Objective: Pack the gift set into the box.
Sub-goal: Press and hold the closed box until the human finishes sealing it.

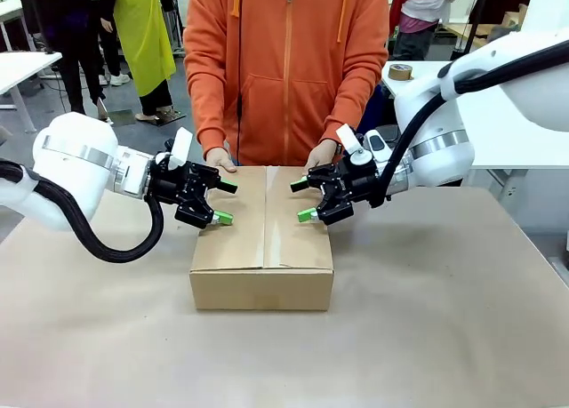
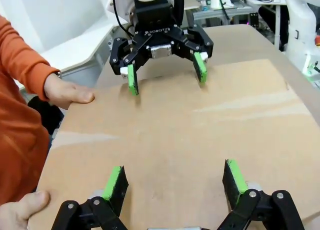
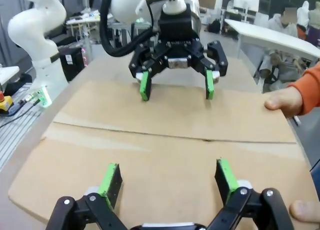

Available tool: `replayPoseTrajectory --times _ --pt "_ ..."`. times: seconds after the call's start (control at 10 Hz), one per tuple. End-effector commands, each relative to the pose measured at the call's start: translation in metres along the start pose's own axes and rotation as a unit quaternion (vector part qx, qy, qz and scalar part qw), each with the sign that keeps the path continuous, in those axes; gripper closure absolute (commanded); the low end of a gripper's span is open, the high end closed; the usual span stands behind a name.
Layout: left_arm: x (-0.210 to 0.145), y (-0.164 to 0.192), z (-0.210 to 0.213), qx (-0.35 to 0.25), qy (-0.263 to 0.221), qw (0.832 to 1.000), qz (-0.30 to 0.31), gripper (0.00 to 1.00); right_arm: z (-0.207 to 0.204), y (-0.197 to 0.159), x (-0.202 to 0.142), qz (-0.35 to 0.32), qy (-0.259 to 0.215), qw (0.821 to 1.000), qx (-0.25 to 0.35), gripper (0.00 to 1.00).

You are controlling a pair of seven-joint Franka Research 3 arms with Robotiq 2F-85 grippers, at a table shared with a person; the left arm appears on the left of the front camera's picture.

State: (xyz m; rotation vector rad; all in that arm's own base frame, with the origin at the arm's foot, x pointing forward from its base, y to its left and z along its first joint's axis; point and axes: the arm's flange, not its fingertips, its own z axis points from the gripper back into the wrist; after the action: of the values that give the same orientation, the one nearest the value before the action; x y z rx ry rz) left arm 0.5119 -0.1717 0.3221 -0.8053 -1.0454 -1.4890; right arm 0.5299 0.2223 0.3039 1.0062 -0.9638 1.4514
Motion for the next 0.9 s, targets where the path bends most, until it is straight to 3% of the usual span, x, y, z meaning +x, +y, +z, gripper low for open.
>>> replayPoseTrajectory --times 0.0,0.1,0.3,0.5,0.6,0.8 --pt "0.003 0.004 -0.003 -0.001 0.012 1.0 0.019 0.0 -0.006 -0.009 -0.003 0.012 0.033 0.999 -0.015 0.0" --pt "0.002 0.005 -0.003 -0.013 0.014 0.999 0.031 0.0 -0.005 -0.01 -0.007 0.002 0.019 1.0 0.006 0.0" --pt "-0.002 0.008 -0.002 -0.032 0.011 0.998 0.053 0.0 -0.002 -0.011 -0.014 -0.005 0.056 0.998 -0.012 0.0" --pt "-0.006 0.009 -0.003 -0.043 0.019 0.997 0.067 0.0 0.003 -0.011 -0.02 -0.034 0.06 0.997 -0.017 0.0" --pt "-0.007 0.011 -0.004 -0.034 0.025 0.997 0.069 0.0 -0.001 -0.007 -0.004 -0.002 0.015 1.0 -0.005 0.0" --pt "-0.004 0.003 -0.005 -0.031 0.012 0.998 0.058 0.0 -0.001 -0.007 -0.004 -0.002 0.015 1.0 -0.005 0.0"
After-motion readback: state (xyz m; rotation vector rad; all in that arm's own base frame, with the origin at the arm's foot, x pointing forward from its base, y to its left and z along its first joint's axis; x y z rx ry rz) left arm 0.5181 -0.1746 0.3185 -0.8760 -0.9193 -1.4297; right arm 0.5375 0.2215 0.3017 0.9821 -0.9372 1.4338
